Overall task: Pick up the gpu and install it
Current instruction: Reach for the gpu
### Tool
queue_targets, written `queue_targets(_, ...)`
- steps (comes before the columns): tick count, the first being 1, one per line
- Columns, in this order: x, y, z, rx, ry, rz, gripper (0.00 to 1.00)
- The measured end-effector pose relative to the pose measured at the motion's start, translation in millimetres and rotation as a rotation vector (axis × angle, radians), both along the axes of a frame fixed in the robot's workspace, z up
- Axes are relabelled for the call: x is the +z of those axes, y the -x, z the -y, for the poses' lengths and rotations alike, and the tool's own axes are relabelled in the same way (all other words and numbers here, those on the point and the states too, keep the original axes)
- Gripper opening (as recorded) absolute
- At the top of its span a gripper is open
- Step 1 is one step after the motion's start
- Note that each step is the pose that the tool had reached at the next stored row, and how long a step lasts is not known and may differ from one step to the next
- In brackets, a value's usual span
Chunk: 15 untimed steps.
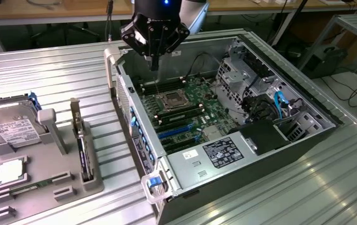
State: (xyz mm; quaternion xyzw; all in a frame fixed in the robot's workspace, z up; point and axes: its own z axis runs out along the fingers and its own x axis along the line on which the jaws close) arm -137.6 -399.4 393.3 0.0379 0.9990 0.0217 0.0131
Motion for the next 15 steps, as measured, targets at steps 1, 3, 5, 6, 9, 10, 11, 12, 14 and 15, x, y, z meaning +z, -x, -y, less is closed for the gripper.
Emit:
queue_targets(1,0.0,0.7,0.0,0.000,0.0001,0.0000,0.11)
queue_targets(3,0.0,2.1,0.0,0.000,0.0000,0.0000,0.11)
queue_targets(5,0.0,3.4,0.0,0.000,0.0001,-0.0001,0.11)
queue_targets(6,0.0,4.1,0.0,0.000,0.0000,-0.0001,0.11)
queue_targets(9,0.0,6.4,0.1,0.000,0.0000,0.0000,0.11)
queue_targets(10,0.0,7.0,0.1,0.000,0.0000,0.0000,0.11)
queue_targets(11,0.0,8.0,0.1,0.000,0.0001,0.0000,0.11)
queue_targets(12,0.0,8.8,0.1,0.000,0.0001,0.0000,0.11)
queue_targets(14,0.0,10.4,0.1,0.000,0.0000,0.0000,0.11)
queue_targets(15,0.0,11.0,0.1,0.000,0.0000,0.0000,0.11)
